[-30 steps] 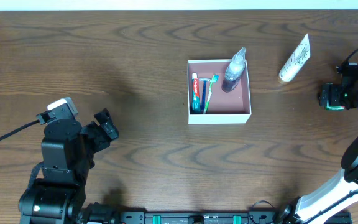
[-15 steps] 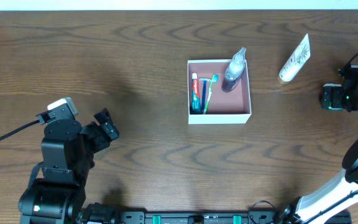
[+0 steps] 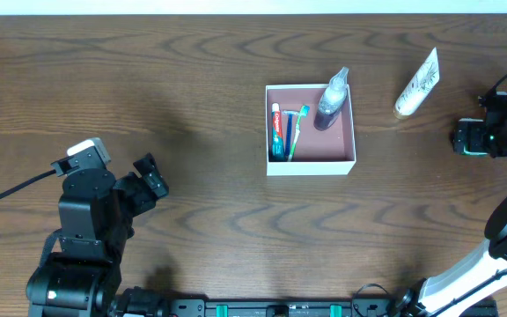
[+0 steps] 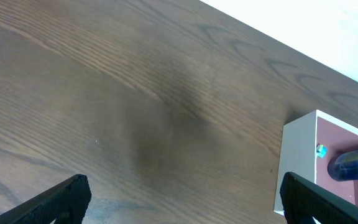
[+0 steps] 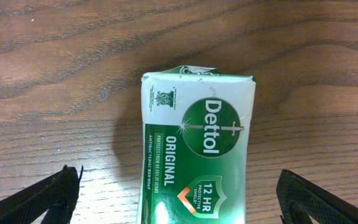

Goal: Pack container
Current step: 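Lower the right gripper and grasp the Dettol soap bar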

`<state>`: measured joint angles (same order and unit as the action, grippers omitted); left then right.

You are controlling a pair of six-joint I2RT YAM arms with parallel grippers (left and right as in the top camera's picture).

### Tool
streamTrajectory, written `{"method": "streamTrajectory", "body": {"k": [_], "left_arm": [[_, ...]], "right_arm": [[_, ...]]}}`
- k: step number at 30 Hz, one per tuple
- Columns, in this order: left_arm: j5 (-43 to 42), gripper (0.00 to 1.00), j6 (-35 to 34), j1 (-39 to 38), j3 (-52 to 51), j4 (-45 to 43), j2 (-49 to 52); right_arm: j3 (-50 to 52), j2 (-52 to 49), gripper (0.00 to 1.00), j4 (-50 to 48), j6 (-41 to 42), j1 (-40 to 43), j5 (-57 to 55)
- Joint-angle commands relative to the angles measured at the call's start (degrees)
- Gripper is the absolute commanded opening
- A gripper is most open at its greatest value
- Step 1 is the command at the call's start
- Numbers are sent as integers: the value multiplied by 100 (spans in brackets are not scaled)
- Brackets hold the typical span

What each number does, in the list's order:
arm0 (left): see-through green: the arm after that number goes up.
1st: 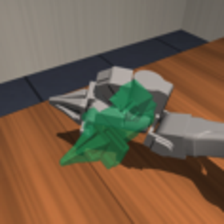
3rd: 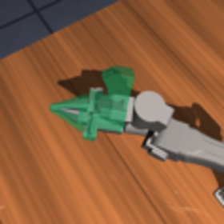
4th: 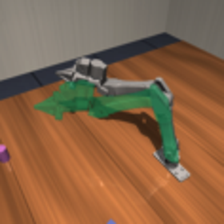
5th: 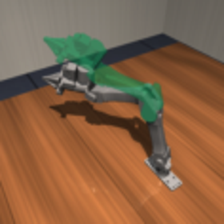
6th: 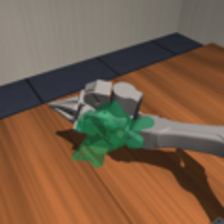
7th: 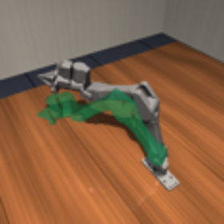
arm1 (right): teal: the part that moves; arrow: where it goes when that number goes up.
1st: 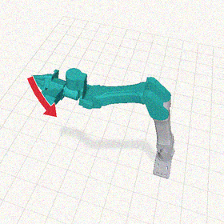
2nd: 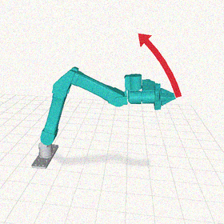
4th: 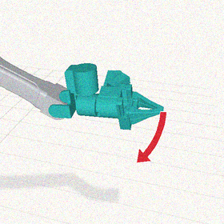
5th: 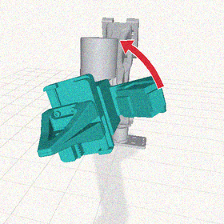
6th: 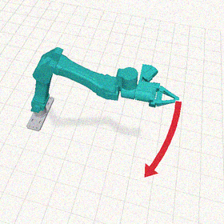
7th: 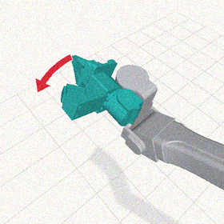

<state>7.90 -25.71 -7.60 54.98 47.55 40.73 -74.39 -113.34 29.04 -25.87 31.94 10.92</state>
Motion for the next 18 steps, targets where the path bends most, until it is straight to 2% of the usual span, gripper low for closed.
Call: {"method": "streamTrajectory", "body": {"k": [1,18], "left_arm": [[28,98,-50,20,7,-4,0],[28,98,-50,20,7,-4,0]], "right_arm": [[63,-203,99,7,-37,39,114],[63,-306,99,-188,-39,39,87]]}}
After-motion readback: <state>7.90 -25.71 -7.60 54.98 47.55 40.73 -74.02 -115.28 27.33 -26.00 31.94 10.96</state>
